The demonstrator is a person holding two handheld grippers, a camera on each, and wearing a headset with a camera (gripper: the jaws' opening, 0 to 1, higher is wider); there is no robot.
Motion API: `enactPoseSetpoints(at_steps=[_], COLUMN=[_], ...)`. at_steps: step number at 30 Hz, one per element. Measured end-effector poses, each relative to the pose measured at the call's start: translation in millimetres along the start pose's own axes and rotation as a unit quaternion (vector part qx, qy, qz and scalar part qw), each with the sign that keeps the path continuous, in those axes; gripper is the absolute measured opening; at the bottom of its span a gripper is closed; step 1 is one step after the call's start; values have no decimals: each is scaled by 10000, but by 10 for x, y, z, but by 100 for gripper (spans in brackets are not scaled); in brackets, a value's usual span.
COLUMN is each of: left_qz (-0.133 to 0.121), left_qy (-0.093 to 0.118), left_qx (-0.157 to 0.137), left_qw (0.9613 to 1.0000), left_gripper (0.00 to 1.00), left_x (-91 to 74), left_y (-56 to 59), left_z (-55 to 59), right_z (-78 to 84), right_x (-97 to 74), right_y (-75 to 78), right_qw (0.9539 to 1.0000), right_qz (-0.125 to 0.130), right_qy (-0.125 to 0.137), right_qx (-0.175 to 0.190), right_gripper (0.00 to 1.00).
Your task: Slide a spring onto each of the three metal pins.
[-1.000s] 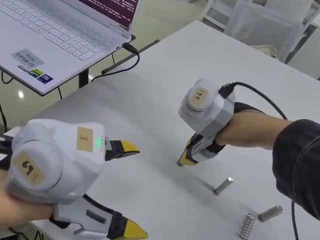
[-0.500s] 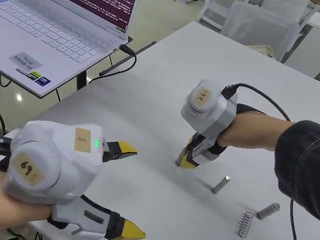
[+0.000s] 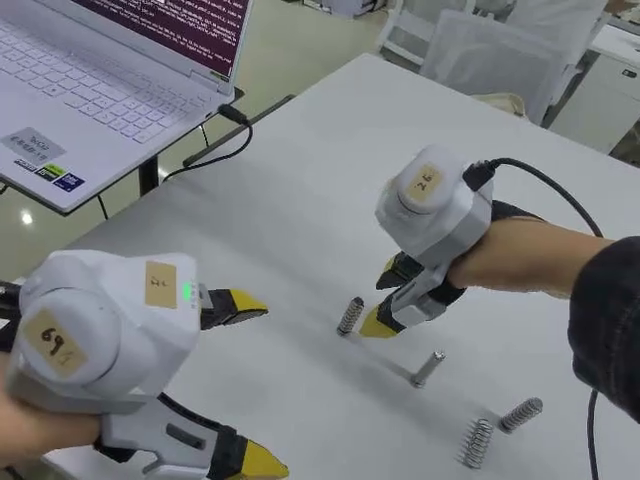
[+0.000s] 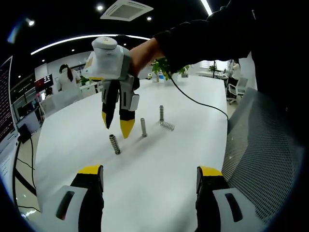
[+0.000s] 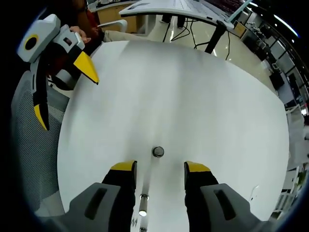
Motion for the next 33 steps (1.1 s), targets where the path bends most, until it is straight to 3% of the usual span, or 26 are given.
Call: enactPoseSetpoints(at_steps=[11, 20, 28, 33], left_qz=[27, 125, 237, 355], left_qy=[-34, -15, -18, 95], left_qx=[96, 150, 219, 59], left_qw=[9999, 9998, 9995, 9993], left_gripper=[75, 74, 74, 73], left_x=[26, 72, 165, 215], left_y=[20, 92, 178, 257], left_z=[-159, -321, -464, -552], right_z=[99, 311, 648, 909], right_x=[-454, -757, -1044, -1154], right_y=[-53, -206, -396, -544], right_qw=[9977, 9923, 9833, 9765], right_qz=[384, 517, 783, 816], right_qy=[519, 968, 1357, 1552], right_qx=[202, 566, 923, 1251], right_gripper=[39, 39, 39, 39])
Point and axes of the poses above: the centre of the closed fingertips' face, and the gripper's own axes: x roughly forward along the fingers, y roughly to its right, z roughly out of its underside, the point moved 5 cm from there along -x, roughly backward along the fingers, and after that the axes turned 11 degrees about -y, right-handed, at the moved point
